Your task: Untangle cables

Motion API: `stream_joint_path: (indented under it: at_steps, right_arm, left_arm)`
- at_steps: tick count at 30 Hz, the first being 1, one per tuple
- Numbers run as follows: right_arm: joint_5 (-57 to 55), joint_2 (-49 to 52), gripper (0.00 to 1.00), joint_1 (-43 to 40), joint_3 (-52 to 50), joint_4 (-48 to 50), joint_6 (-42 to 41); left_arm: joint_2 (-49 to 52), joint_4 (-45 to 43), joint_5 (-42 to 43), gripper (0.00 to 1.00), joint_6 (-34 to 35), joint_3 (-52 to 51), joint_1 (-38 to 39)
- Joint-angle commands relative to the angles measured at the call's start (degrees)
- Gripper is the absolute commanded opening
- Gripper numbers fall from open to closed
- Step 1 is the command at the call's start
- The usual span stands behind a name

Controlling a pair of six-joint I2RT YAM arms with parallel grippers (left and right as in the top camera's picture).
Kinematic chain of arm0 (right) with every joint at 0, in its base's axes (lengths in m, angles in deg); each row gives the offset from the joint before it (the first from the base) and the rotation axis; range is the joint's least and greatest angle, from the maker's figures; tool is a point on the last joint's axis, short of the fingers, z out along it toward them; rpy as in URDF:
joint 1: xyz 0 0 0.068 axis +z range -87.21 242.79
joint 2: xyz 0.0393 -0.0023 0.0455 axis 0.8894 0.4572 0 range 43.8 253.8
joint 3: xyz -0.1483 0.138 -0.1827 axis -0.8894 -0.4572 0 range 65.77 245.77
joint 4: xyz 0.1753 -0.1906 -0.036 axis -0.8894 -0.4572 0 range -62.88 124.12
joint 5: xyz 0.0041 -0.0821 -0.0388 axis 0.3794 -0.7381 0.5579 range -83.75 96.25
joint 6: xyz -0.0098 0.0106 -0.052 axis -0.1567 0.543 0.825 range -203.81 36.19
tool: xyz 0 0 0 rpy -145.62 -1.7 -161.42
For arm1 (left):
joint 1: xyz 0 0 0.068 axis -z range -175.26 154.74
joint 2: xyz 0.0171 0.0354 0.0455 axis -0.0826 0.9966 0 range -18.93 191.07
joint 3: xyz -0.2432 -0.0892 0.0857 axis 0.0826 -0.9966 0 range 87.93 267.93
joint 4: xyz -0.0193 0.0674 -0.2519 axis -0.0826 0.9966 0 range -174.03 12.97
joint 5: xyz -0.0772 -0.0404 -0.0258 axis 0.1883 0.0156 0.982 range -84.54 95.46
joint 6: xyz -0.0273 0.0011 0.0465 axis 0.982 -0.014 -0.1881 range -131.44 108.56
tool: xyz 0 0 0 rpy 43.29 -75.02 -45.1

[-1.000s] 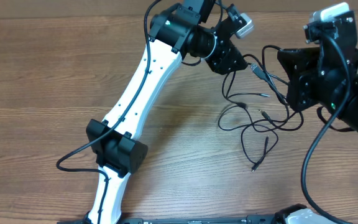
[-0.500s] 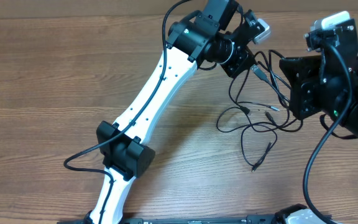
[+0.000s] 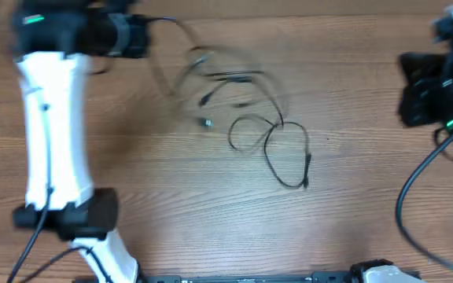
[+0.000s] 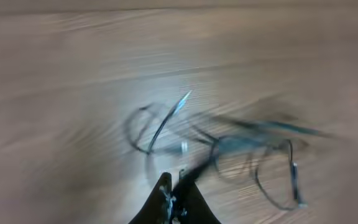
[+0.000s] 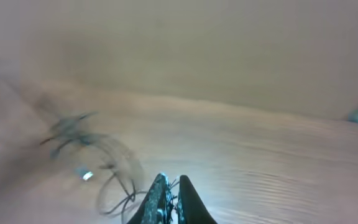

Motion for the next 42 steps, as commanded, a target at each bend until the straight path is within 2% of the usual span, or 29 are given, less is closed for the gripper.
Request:
stream_joint_path:
  at_steps: [1, 3, 6, 8, 11, 15, 19, 20, 22, 24, 26, 28, 29, 30, 32, 37, 42]
  right_arm:
    - [9.2, 0.8, 0.04, -16.0, 0.4, 2.4, 0.0]
    - [18.5, 2.8, 0.04, -24.7, 0.4, 2.3, 1.0]
    - [30.8, 6.6, 0.04, -32.5, -1.3, 0.4, 2.2]
    - [34.8, 8.3, 0.04, -32.3, -2.1, -1.7, 4.4]
    - [35.6, 10.2, 0.04, -29.6, -3.8, -2.4, 5.6]
    - [35.6, 11.3, 0.04, -23.9, -5.9, -1.2, 7.1]
    - [35.5, 12.1, 0.04, -16.5, -7.9, -1.2, 10.2]
    - [35.4, 12.4, 0.04, -14.0, -10.0, -0.3, 12.1]
    - [33.6, 12.5, 0.05, -12.4, -13.3, 1.8, 12.4]
    - [31.6, 12.5, 0.15, -11.5, -17.8, 4.8, 12.5]
    - [32.2, 12.5, 0.32, -11.5, -23.6, 9.4, 12.4]
    - [34.3, 12.5, 0.44, -11.5, -28.9, 13.9, 12.4]
    - [36.6, 12.5, 0.58, -11.3, -34.4, 18.7, 12.5]
    - [38.2, 12.5, 0.63, -10.6, -39.8, 23.3, 13.3]
    - [38.6, 12.5, 0.68, -9.0, -44.8, 27.3, 15.1]
    - [38.5, 12.6, 0.72, -2.1, -56.5, 40.8, 22.4]
    - [34.9, 15.5, 0.79, 5.7, -66.4, 63.8, 23.2]
  left_arm:
    - [-5.1, 3.4, -0.6, 0.04, 0.9, 1.3, -6.9]
    - [-6.0, 4.3, 0.5, 0.04, 0.9, 1.3, -9.9]
    - [-6.3, 4.7, 4.8, 0.04, -0.2, 1.3, -11.5]
    - [-6.3, 4.5, 7.5, 0.04, -0.2, 1.3, -10.5]
    - [-6.2, 2.9, 11.6, 0.04, -0.2, 1.3, -7.1]
    - [-6.1, -1.2, 13.1, 0.04, 1.0, 1.2, 1.6]
    - [-5.4, -5.6, 13.0, 0.04, 4.3, 1.2, 11.2]
    - [-5.1, -7.1, 11.6, 0.04, 5.3, 1.2, 14.7]
    - [-5.0, -7.8, 7.5, 0.04, 6.6, 1.2, 16.5]
    - [-5.2, -8.9, 2.1, 0.04, 8.2, 1.3, 17.0]
    - [-5.2, -10.4, -0.8, 0.04, 9.9, 1.3, 16.2]
    - [-5.2, -11.8, -1.1, 0.04, 11.0, 1.3, 14.6]
    - [-5.2, -13.0, -1.1, 0.04, 12.9, 1.3, 12.5]
    - [-5.2, -13.9, -1.0, 0.04, 14.6, 1.3, 10.3]
    - [-5.2, -14.8, -0.8, 0.04, 16.3, 1.3, 8.3]
    - [-5.2, -15.3, 1.2, 0.04, 17.5, 1.3, 6.6]
    - [-5.2, -15.3, 2.3, 0.04, 17.5, 1.3, 6.7]
